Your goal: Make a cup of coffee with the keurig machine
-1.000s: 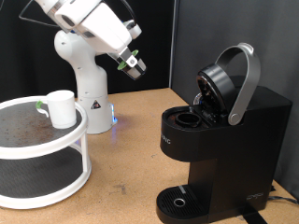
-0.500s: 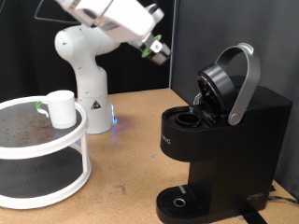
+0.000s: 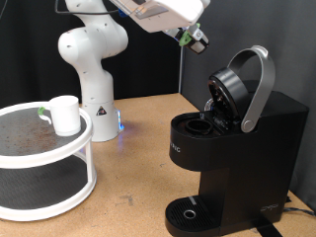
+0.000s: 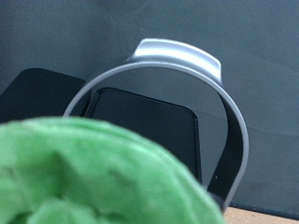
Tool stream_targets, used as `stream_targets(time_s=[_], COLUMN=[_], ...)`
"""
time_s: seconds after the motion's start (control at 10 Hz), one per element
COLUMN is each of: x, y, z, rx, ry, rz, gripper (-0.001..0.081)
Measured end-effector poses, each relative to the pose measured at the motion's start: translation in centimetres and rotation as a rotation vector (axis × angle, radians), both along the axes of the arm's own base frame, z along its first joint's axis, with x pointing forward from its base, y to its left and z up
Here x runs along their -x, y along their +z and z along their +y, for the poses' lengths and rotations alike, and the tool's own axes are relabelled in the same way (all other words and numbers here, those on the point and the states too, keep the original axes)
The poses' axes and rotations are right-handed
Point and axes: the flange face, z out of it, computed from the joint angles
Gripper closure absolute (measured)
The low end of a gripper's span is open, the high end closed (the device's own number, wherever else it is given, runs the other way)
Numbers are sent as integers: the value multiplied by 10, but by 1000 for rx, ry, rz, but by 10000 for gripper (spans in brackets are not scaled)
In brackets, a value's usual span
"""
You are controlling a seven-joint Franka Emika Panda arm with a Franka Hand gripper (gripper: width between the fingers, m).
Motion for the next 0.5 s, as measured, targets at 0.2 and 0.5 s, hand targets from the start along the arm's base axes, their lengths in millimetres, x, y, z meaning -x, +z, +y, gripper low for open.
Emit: stream_targets(time_s=[0.2,0.5], x=[1,-2], y=[-1,-31], z=[2,5], rx=[9,72], ry=[-5,-52], rz=[9,10], gripper=[340,340])
